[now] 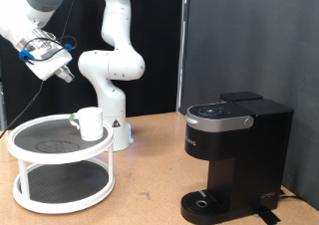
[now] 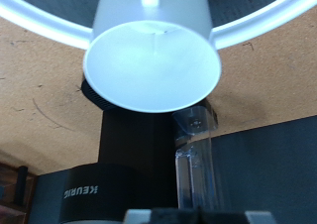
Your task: Make a cup of coffee with the keurig machine
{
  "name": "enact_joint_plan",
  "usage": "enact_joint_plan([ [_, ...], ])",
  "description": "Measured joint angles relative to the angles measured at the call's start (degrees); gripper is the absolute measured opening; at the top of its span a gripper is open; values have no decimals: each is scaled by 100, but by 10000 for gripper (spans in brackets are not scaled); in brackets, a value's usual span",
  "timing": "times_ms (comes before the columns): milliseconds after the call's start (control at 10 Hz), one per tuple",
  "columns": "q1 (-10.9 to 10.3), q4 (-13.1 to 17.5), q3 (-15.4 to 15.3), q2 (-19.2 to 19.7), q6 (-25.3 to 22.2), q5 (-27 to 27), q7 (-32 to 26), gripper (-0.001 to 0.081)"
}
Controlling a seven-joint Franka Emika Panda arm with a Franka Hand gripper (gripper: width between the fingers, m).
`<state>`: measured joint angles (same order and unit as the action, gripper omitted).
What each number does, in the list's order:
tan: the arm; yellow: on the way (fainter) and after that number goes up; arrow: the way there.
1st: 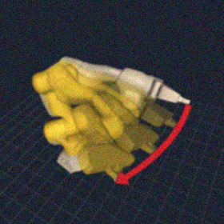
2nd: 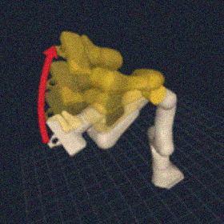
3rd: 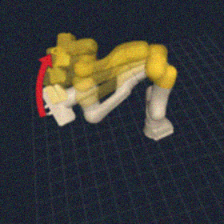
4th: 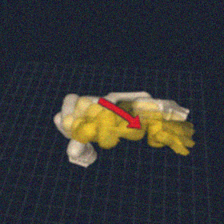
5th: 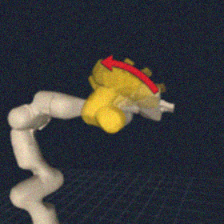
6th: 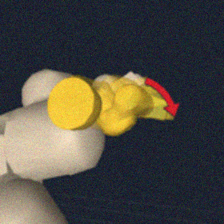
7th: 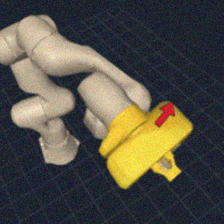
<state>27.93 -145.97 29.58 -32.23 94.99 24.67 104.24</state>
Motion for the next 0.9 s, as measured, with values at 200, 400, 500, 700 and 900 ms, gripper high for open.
enact_joint_plan([
  [200, -18, 132, -2, 55, 22, 139, -42, 5],
  [400, -71, 224, -30, 116, 156, 243, -52, 5],
  [500, -111, 270, -36, 179, 236, 286, -52, 5],
  [700, -177, 351, -37, 321, 418, 396, -61, 5],
  [900, -217, 356, -37, 421, 507, 418, -146, 5],
])
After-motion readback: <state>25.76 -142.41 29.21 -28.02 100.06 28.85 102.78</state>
